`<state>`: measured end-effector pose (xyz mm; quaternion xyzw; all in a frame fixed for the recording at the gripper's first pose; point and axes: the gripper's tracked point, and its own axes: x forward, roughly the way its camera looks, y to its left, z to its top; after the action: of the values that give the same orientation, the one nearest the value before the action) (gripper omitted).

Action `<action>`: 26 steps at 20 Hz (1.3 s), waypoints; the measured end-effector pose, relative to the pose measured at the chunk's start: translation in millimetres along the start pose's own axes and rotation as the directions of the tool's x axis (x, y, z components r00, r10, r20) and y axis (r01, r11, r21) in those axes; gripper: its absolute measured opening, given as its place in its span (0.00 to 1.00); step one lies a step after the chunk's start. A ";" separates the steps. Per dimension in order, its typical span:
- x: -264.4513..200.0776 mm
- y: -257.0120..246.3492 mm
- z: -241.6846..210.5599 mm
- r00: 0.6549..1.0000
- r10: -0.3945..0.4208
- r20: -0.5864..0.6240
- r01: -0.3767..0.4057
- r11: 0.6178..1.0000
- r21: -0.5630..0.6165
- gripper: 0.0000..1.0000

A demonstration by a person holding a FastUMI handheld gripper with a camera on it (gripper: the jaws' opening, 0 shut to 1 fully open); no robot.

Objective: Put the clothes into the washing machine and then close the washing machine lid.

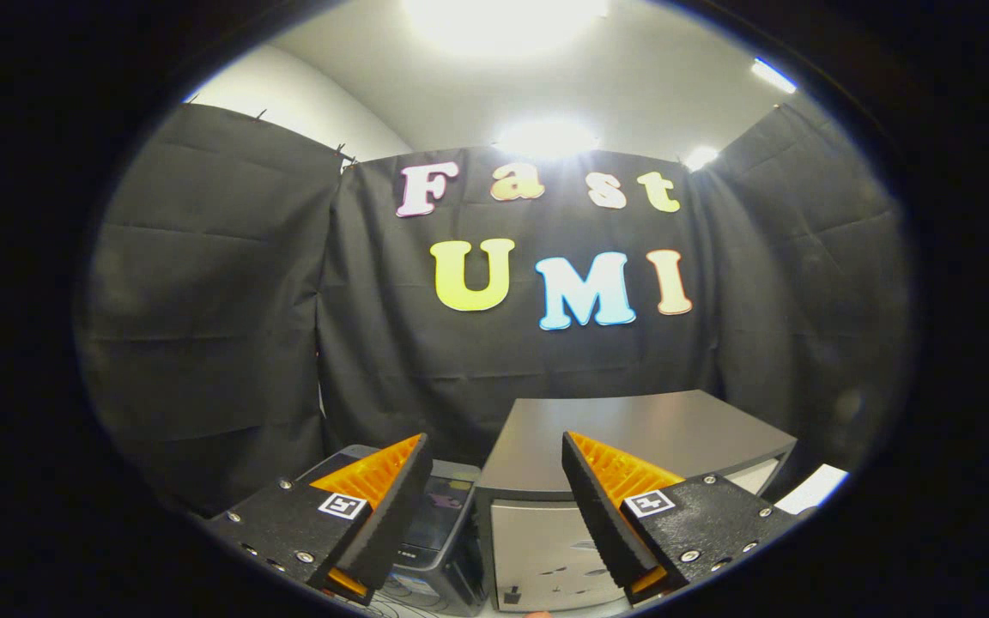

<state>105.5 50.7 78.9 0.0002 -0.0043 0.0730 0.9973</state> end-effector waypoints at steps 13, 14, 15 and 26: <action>-77.1 -95.2 -31.4 0.994 -0.107 -0.014 0.107 0.994 0.035 0.93; -80.5 -99.8 -34.1 0.994 -0.109 -0.017 0.109 0.993 0.037 0.93; -83.7 -103.6 -36.8 0.993 -0.112 -0.018 0.113 0.993 0.040 0.93; -95.1 -120.7 -45.1 0.993 -0.118 -0.021 0.118 0.992 0.036 0.93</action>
<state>29.4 -82.5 33.0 0.0183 0.0068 0.0140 0.9997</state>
